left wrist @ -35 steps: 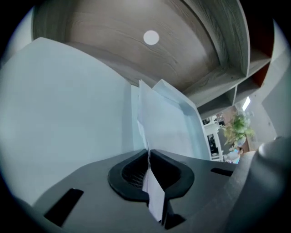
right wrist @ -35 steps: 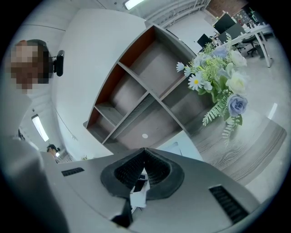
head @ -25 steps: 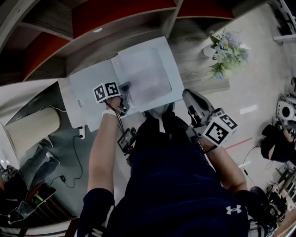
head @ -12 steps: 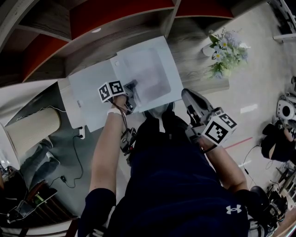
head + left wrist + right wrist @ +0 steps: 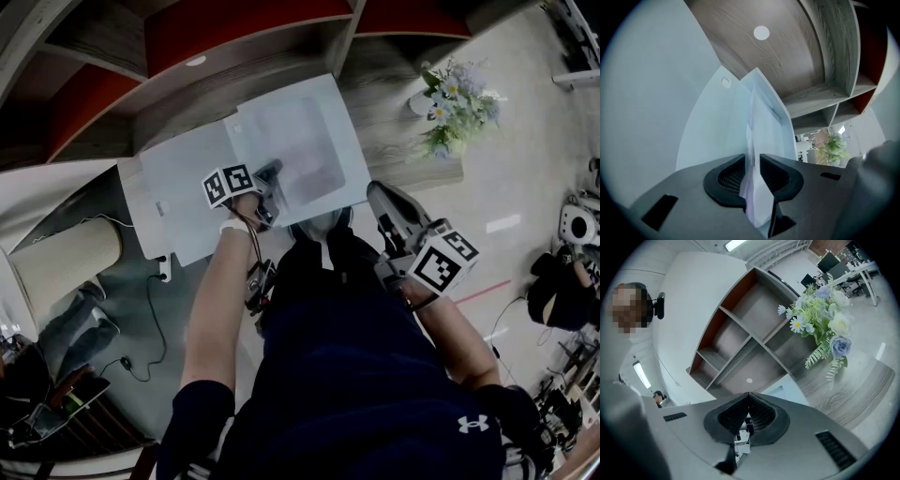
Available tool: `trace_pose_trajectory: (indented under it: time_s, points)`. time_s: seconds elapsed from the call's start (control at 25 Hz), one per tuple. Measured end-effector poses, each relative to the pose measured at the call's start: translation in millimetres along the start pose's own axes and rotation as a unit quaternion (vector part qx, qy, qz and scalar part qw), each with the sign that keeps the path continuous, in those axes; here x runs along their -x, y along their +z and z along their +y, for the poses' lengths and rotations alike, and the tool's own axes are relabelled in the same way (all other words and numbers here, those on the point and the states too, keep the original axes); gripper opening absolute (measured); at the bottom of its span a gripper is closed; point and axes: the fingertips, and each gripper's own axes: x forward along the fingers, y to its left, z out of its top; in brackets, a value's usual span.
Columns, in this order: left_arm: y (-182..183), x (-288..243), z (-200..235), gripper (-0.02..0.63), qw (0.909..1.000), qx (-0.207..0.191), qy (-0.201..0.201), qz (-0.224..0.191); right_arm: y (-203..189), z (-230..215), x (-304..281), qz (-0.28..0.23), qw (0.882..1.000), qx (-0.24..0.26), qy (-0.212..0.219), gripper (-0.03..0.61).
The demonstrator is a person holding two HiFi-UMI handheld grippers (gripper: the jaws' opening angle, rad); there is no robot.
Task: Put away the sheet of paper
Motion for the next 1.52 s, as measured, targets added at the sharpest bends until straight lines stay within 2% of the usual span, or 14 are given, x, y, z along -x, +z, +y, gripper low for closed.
trace_pose_trajectory:
  time_s: [0.04, 0.12, 0.32, 0.44, 0.52, 0.68, 0.88, 1.0, 1.12, 1.24, 1.36, 1.44, 1.52]
  points:
    - [1, 2, 0, 0.113, 1.0000, -0.007, 0.000, -0.002, 0, 1, 1, 0.000, 1.000, 0.001, 0.000, 0.006]
    - [5, 10, 0, 0.149, 0.9998, -0.017, -0.004, -0.012, 1, 3, 1, 0.000, 1.000, 0.003, 0.001, 0.006]
    - [31, 55, -11, 0.149, 0.9963, -0.029, -0.028, -0.076, 6, 13, -2, -0.004, 1.000, 0.025, 0.011, 0.006]
    - [48, 96, -35, 0.127, 0.9891, -0.080, -0.035, -0.119, 14, 19, -5, -0.002, 0.998, 0.057, 0.013, 0.006]
    - [59, 127, -58, 0.113, 0.9802, -0.123, -0.036, -0.151, 22, 24, -6, -0.006, 0.997, 0.077, 0.014, 0.006]
    - [69, 190, -110, 0.084, 0.9548, -0.193, -0.038, -0.223, 39, 38, -9, -0.018, 0.994, 0.106, 0.018, 0.006]
    - [59, 249, -190, 0.055, 0.9292, -0.210, -0.107, -0.285, 57, 53, -15, -0.026, 0.992, 0.118, 0.023, 0.006]
    - [51, 274, -232, 0.049, 0.9097, -0.250, -0.126, -0.307, 68, 64, -15, -0.036, 0.992, 0.120, 0.034, 0.006]
    - [48, 298, -266, 0.049, 0.8800, -0.316, -0.120, -0.334, 82, 79, -13, -0.058, 0.988, 0.136, 0.047, 0.006]
    - [43, 318, -295, 0.048, 0.8429, -0.380, -0.106, -0.366, 96, 97, -6, -0.080, 0.978, 0.185, 0.049, 0.006]
    - [35, 329, -317, 0.042, 0.8074, -0.426, -0.098, -0.396, 106, 115, -1, -0.099, 0.966, 0.233, 0.055, 0.006]
    - [28, 327, -323, 0.031, 0.7920, -0.446, -0.096, -0.406, 110, 127, 1, -0.111, 0.956, 0.264, 0.061, 0.006]
    - [20, 318, -322, 0.020, 0.7871, -0.459, -0.090, -0.402, 111, 138, 5, -0.123, 0.945, 0.295, 0.068, 0.006]
